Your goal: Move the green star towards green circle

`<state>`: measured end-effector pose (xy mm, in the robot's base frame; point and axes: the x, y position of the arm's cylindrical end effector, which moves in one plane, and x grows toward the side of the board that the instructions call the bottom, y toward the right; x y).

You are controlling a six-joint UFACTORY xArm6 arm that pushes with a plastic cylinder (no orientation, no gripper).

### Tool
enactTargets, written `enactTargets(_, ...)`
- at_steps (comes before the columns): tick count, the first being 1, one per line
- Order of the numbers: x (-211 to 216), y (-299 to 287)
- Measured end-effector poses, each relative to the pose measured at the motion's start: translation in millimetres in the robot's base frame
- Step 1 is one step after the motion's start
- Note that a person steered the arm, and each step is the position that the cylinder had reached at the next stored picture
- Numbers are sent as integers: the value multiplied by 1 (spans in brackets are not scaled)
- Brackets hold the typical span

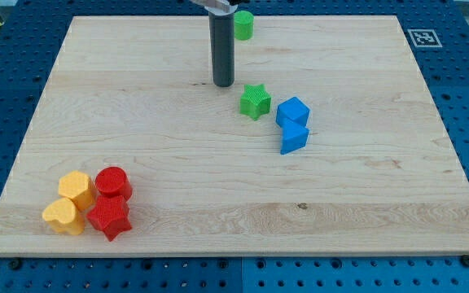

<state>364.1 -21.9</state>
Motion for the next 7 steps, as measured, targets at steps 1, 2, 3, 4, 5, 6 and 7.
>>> enactTargets(1, 18, 1)
enactTargets(2, 32, 2)
enactTargets(3, 46, 7)
enactTargets(4, 57, 18)
enactTargets(5, 70, 34)
enactTargets(6, 81, 46)
enactTargets(7, 87, 67)
